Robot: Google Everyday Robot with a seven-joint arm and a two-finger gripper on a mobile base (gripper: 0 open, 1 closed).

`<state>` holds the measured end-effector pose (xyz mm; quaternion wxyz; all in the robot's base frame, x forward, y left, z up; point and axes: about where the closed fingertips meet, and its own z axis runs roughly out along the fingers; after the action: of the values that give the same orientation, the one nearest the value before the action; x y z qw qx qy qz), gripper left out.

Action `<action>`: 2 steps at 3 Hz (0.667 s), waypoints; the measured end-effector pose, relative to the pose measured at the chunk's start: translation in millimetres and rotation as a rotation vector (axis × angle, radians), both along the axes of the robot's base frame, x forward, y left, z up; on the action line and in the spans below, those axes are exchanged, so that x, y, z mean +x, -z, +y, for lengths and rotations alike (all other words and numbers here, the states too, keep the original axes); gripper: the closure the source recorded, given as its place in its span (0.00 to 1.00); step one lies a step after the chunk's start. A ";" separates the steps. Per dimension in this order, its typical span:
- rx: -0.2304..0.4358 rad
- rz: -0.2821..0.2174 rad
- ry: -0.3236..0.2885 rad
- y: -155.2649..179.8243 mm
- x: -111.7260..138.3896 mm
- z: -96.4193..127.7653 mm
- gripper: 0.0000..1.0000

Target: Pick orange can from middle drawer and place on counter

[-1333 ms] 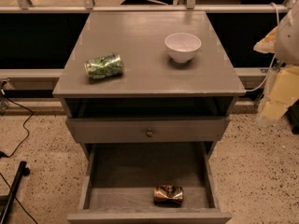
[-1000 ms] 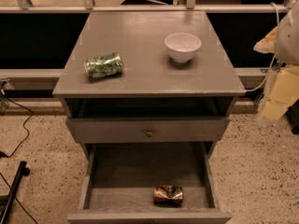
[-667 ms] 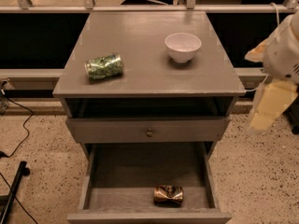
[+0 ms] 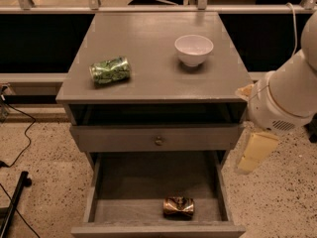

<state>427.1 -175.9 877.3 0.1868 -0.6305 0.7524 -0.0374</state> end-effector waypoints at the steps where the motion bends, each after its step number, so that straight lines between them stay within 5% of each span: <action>1: 0.000 0.000 0.000 0.0 0.0 0.0 0.00; 2: -0.035 0.029 -0.099 52.1 8.1 14.3 0.00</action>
Offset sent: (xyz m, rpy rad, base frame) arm 0.0278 0.0427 -0.1708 -0.1106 0.0996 0.3219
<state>435.1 -161.6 825.2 0.1664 -0.6708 0.7221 -0.0319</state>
